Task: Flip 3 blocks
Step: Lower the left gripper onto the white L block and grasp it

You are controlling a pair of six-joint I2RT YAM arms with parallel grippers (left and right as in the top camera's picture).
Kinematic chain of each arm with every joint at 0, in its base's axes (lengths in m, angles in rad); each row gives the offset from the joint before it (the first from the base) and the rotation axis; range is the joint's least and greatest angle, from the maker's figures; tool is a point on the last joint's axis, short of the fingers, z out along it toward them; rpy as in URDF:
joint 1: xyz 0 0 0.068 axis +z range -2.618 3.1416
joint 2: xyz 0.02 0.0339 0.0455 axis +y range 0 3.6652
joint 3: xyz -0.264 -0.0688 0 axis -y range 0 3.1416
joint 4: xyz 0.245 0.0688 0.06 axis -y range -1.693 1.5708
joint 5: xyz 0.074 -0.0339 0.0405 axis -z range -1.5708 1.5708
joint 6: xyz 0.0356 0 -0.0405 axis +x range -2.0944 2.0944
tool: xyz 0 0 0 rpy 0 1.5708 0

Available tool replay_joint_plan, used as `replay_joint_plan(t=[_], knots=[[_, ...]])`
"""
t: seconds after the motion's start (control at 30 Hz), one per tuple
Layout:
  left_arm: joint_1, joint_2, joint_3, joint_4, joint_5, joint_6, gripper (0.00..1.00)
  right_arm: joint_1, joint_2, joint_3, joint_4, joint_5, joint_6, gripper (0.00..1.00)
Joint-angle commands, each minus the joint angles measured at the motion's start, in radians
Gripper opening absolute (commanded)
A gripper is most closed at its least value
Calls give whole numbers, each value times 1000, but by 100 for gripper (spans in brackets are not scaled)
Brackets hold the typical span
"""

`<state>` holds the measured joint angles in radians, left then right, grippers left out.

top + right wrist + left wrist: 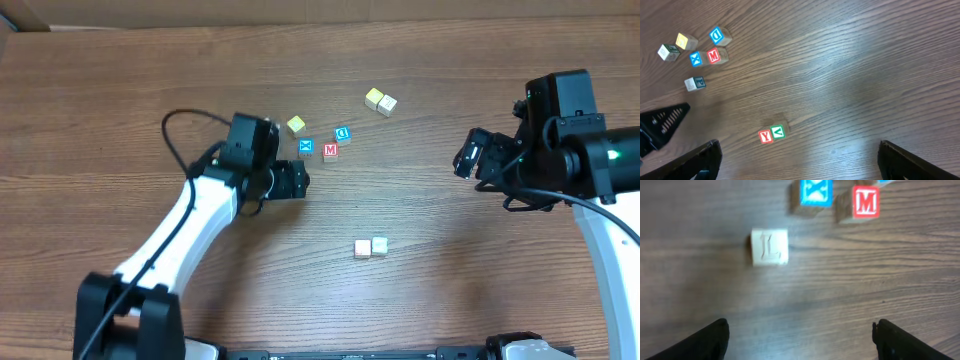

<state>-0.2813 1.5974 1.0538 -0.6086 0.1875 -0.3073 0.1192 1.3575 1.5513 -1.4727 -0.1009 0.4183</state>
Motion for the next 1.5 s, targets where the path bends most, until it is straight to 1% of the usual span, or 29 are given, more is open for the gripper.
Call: replay_joint_plan(t=[0.0,0.1,0.27,0.5,0.53,0.6,0.77,1.47], knots=[[0,93,101,-23,16,98,82,-1,2,-10,8,-15,-8,100],[0,178,177,-57,15,121,79,-1,2,-10,7,-17,-10,100],[0,302,286,-128,-27,150,76,-1,2,-10,7,-25,-27,100],[0,367,338,-166,-59,158,75,-1,2,-10,9,-25,-31,100],[0,369,338,-167,-69,158,73,-1,2,-10,9,-25,-31,100],[0,371,338,-175,-85,158,66,-1,2,-10,9,-25,-31,100],[0,372,338,-189,-94,156,54,-1,2,-10,8,-25,-30,100],[0,372,336,-211,-94,142,53,-1,2,-10,8,-25,-30,100]])
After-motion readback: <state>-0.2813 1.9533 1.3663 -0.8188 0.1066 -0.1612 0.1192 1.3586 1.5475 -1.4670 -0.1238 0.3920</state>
